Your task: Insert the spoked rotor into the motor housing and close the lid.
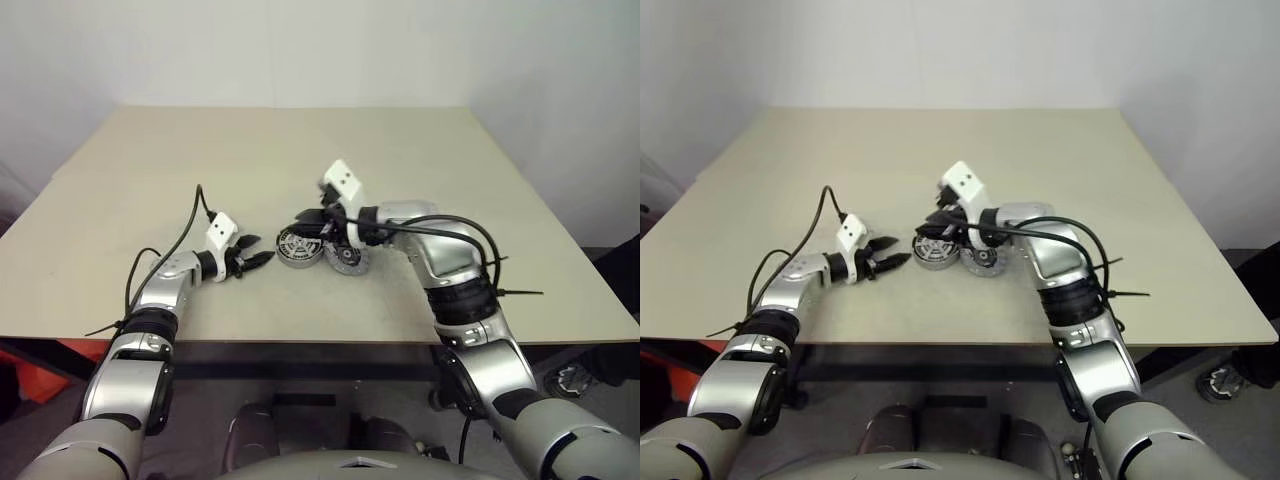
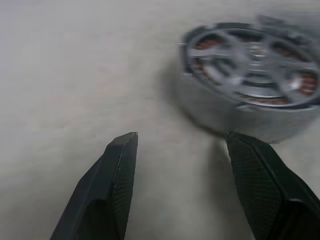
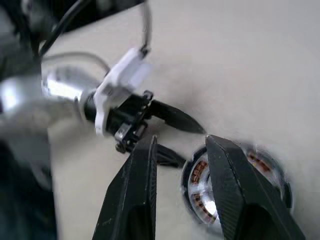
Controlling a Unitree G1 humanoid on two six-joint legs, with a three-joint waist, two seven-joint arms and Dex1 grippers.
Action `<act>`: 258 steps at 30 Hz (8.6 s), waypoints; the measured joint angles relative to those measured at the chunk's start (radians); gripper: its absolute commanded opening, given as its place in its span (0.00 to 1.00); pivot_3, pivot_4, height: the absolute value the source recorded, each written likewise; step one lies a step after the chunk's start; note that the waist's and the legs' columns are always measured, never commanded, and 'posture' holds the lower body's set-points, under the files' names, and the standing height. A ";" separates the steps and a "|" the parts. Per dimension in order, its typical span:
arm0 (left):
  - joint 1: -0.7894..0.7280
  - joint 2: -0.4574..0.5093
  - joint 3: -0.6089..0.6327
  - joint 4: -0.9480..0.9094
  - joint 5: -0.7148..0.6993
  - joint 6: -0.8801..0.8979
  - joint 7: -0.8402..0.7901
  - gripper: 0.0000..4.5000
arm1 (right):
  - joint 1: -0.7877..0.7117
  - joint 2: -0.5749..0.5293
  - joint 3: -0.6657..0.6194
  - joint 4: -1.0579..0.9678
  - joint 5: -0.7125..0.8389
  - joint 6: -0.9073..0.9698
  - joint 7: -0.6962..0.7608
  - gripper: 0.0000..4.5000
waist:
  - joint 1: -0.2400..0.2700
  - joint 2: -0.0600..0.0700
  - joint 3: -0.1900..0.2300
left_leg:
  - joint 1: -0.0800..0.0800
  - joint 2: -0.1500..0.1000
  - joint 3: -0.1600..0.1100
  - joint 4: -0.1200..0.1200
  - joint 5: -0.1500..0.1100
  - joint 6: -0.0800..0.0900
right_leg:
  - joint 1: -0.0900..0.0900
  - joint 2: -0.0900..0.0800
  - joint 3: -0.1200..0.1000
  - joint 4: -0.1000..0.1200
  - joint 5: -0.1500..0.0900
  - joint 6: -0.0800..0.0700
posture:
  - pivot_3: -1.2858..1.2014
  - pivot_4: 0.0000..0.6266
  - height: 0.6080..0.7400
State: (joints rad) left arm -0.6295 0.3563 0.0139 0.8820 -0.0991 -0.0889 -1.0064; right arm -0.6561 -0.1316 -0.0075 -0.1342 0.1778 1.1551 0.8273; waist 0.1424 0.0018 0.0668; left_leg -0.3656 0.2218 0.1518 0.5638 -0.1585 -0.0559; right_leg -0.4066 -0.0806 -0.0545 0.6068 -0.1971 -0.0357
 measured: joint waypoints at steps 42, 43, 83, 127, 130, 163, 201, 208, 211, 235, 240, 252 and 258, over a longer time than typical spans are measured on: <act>-0.151 0.030 -0.045 0.164 0.062 -0.064 -0.070 0.66 | 0.198 0.280 -0.656 0.056 0.443 0.327 -0.634 1.00 | 0.003 -0.002 -0.002 | 0.023 -0.015 -0.001 -0.023 0.008 -0.013 | 0.006 -0.008 0.001 -0.002 -0.005 0.010 | 0.52 0.00 1.00; -0.150 0.030 -0.045 0.162 0.062 -0.064 -0.070 0.66 | 0.203 0.279 -0.658 0.044 0.450 0.341 -0.643 1.00 | 0.005 -0.002 -0.002 | 0.023 -0.015 -0.001 -0.023 0.008 -0.013 | 0.006 -0.008 0.001 -0.003 -0.005 0.010 | 0.52 0.00 1.00; -0.130 0.020 -0.048 0.137 0.062 -0.057 -0.068 0.66 | 0.305 0.246 -0.585 0.014 0.612 0.266 -0.751 1.00 | 0.008 -0.004 -0.003 | 0.023 -0.015 -0.002 -0.024 0.007 -0.011 | 0.007 -0.008 0.001 -0.002 -0.006 0.012 | 0.52 0.00 1.00; -0.127 -0.008 -0.064 0.154 0.081 -0.055 -0.071 0.66 | 0.129 0.136 -0.468 0.500 0.635 -0.293 -0.715 1.00 | 0.033 -0.001 -0.014 | 0.030 -0.022 -0.002 -0.011 -0.022 -0.036 | 0.037 -0.015 -0.001 0.025 -0.068 0.001 | 0.52 0.00 1.00; -0.123 -0.008 -0.064 0.152 0.081 -0.055 -0.071 0.66 | 0.112 0.122 -0.447 0.537 0.618 -0.344 -0.702 1.00 | 0.034 -0.001 -0.014 | 0.029 -0.021 -0.001 -0.012 -0.022 -0.036 | 0.039 -0.014 -0.001 0.020 -0.066 0.002 | 0.52 0.00 1.00; -0.115 -0.011 -0.062 0.127 0.080 -0.052 -0.049 0.66 | 0.034 0.202 -0.194 0.371 0.494 -0.405 -0.588 1.00 | 0.006 0.001 -0.012 | -0.007 -0.012 -0.001 -0.007 -0.014 -0.015 | 0.011 0.002 -0.011 0.016 -0.054 -0.001 | 0.52 0.00 1.00; -0.106 0.011 -0.013 0.128 0.043 -0.055 -0.012 0.66 | -0.008 0.098 0.229 0.733 -0.144 -0.997 -0.429 0.80 | -0.017 0.001 -0.012 | -0.002 -0.012 -0.002 0.000 -0.014 -0.014 | 0.018 0.002 -0.010 0.018 -0.054 -0.002 | 0.52 0.00 1.00; -0.091 0.014 -0.007 0.124 0.039 -0.055 -0.005 0.66 | -0.029 0.098 0.217 0.765 -0.148 -0.998 -0.429 0.66 | -0.014 0.001 -0.012 | -0.002 -0.013 -0.002 0.003 -0.014 -0.014 | 0.020 0.000 -0.010 0.018 -0.055 -0.007 | 0.52 0.00 1.00; -0.088 0.014 -0.006 0.123 0.037 -0.055 -0.004 0.66 | -0.035 0.096 0.208 0.764 -0.140 -0.986 -0.415 0.66 | -0.014 0.001 -0.012 | -0.002 -0.013 -0.002 0.003 -0.014 -0.014 | 0.020 0.000 -0.010 0.018 -0.054 -0.007 | 0.52 0.00 1.00; -0.055 0.014 -0.006 0.088 0.032 -0.040 -0.003 0.66 | -0.156 0.155 0.089 0.959 -0.128 -0.997 -0.460 0.66 | -0.019 0.002 -0.011 | -0.002 -0.007 -0.001 0.005 -0.016 -0.011 | 0.019 0.002 -0.011 0.018 -0.054 -0.007 | 0.52 0.00 1.00; -0.045 0.014 -0.006 0.076 0.032 -0.033 -0.003 0.66 | -0.156 0.155 0.089 0.975 -0.141 -1.022 -0.460 0.66 | -0.019 0.002 -0.011 | -0.002 -0.006 -0.001 0.006 -0.016 -0.011 | 0.020 0.002 -0.011 0.018 -0.054 -0.007 | 0.52 0.00 1.00; -0.033 0.014 -0.007 0.052 0.032 -0.021 -0.002 0.66 | -0.176 0.158 0.086 1.016 -0.150 -1.039 -0.463 0.66 | -0.019 0.002 -0.011 | 0.000 -0.005 -0.001 0.006 -0.016 -0.011 | 0.021 0.002 -0.011 0.019 -0.054 -0.008 | 0.52 0.00 1.00; -0.026 0.014 -0.007 0.045 0.031 -0.019 -0.001 0.66 | -0.182 0.162 0.078 1.036 -0.151 -1.058 -0.463 0.66 | -0.020 0.002 -0.011 | 0.000 -0.005 -0.001 0.007 -0.016 -0.011 | 0.021 0.002 -0.011 0.019 -0.053 -0.008 | 0.52 0.00 1.00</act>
State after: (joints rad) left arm -0.6556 0.3705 0.0074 0.9267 -0.0680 -0.1081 -1.0073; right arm -0.8382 0.0305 0.0700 0.9016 0.0271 0.0973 0.3647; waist 0.1223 0.0035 0.0554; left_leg -0.3658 0.2170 0.1512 0.5704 -0.1744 -0.0672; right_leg -0.3857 -0.0786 -0.0651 0.6254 -0.2505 -0.0440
